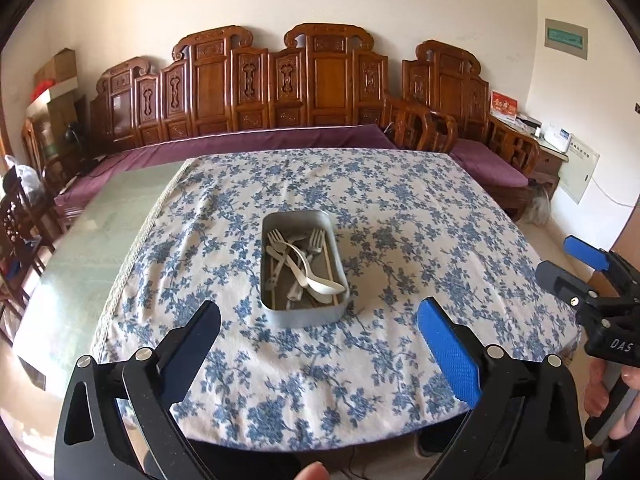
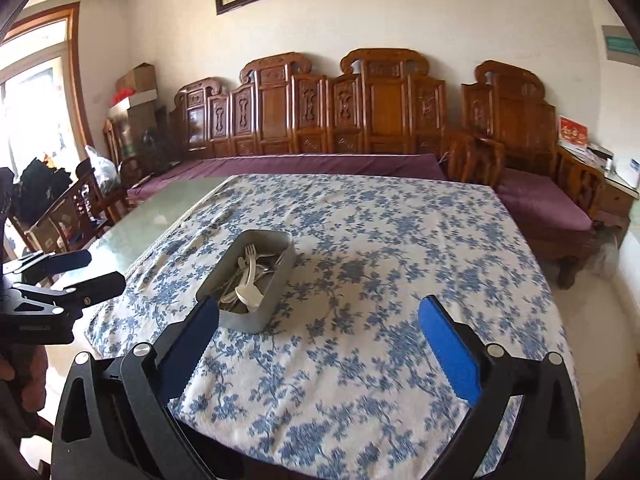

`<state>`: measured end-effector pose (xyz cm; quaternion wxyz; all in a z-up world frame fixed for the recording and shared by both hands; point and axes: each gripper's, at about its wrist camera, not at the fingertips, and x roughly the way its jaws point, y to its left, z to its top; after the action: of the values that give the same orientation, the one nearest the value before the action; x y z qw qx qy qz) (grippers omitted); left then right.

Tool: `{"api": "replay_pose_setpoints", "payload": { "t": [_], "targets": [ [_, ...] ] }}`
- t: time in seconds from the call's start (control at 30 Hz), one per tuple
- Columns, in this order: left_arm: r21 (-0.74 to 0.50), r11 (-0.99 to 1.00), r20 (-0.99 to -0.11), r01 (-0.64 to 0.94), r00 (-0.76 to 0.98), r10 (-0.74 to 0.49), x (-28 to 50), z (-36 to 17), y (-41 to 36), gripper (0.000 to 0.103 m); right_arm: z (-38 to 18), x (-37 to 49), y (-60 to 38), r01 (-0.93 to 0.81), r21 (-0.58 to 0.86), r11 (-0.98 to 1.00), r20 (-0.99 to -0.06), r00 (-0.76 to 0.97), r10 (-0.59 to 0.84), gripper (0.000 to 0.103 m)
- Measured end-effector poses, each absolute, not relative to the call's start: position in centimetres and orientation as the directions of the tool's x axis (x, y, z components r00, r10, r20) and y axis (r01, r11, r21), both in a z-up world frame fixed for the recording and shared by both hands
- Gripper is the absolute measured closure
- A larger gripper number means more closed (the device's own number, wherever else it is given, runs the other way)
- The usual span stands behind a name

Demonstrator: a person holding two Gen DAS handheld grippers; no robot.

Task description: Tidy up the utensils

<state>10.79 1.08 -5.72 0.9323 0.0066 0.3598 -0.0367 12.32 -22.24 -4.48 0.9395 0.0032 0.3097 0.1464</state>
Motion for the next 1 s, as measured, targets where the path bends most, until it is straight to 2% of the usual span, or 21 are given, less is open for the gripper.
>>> {"api": "replay_pose_setpoints", "payload": {
  "t": [0.27,1.0],
  "targets": [
    [-0.028,0.994,-0.653,0.104,0.751,-0.097,8.3,-5.6,-0.7,0.008,-3.8,8.9,-24.0,-0.220,0.086,0.972,-0.558,0.797,0.230,0.003],
    [-0.024,0.994,-0.516,0.102,0.851,-0.100,5.1,1.1,-1.3,0.008,2.1,6.7,-24.0,-0.192,0.044,0.980,-0.441,0.877,0.191,0.003]
  ]
}}
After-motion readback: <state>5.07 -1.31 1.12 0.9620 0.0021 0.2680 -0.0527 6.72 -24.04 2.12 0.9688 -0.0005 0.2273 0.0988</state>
